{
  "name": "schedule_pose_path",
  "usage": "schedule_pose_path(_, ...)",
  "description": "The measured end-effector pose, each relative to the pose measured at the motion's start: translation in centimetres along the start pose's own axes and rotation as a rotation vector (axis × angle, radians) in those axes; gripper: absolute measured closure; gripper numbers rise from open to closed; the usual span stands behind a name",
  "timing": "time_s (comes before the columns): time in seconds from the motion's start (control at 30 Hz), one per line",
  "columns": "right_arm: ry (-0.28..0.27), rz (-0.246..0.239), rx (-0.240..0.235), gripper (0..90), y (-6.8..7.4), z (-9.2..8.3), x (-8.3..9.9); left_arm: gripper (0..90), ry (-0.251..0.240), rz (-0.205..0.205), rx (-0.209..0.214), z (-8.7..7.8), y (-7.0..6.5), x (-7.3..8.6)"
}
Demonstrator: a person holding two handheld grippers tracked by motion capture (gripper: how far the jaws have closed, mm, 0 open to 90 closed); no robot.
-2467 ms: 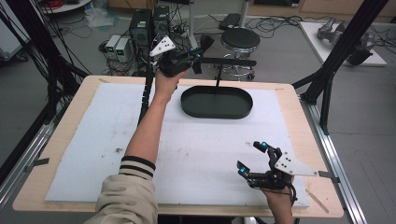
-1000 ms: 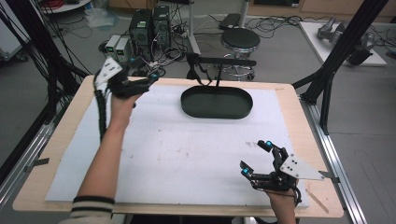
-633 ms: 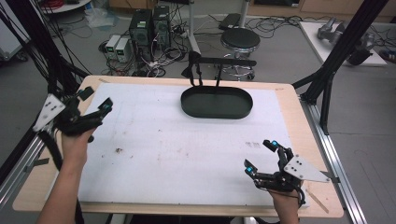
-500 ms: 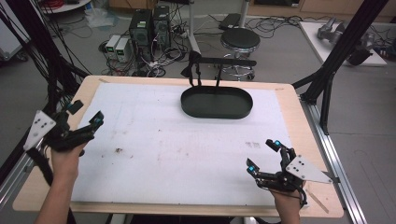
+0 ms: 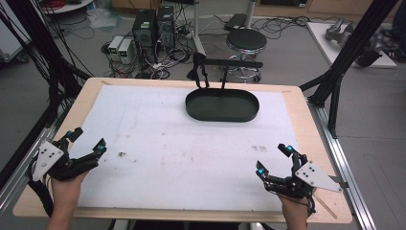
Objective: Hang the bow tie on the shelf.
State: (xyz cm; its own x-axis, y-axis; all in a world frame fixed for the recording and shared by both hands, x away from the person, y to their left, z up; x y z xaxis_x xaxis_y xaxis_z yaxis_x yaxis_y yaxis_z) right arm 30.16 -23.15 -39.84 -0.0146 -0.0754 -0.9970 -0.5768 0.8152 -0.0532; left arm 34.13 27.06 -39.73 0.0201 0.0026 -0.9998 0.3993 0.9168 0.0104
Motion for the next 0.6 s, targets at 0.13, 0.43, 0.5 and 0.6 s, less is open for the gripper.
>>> schedule_pose_path(0.13,0.005,0.007,0.011,10.3,-0.1,-0.1,0.2,16.7,-0.005,-0.036,0.005,-0.3,0.6,0.8)
schedule_pose_path(0.43,-0.019,0.022,0.026,10.3,-0.6,-0.7,0.2,16.7,-0.046,-0.066,-0.006,-0.9,1.3,0.2)
schedule_pose_path(0.5,-0.016,0.021,0.027,10.3,-0.6,-0.8,0.3,16.8,-0.042,-0.063,0.001,-0.8,1.1,0.3)
schedule_pose_path(0.6,-0.010,0.025,0.032,10.3,-0.6,-1.0,0.4,16.8,-0.039,-0.054,0.008,-0.5,0.7,0.3)
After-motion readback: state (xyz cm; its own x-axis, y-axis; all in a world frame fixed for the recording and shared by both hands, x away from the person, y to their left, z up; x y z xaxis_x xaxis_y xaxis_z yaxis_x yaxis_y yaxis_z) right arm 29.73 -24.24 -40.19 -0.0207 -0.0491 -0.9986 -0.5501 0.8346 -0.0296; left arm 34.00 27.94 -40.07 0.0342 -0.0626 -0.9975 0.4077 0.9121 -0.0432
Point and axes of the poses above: each handheld gripper's, and its own axes: z roughly forward along the jaws, x roughly out of its underside, y roughly to its left, the point moved 10 cm from there along z, roughly forward along the jaws, and after that the axes turned 1 degree about y, right-handed, at the moved point
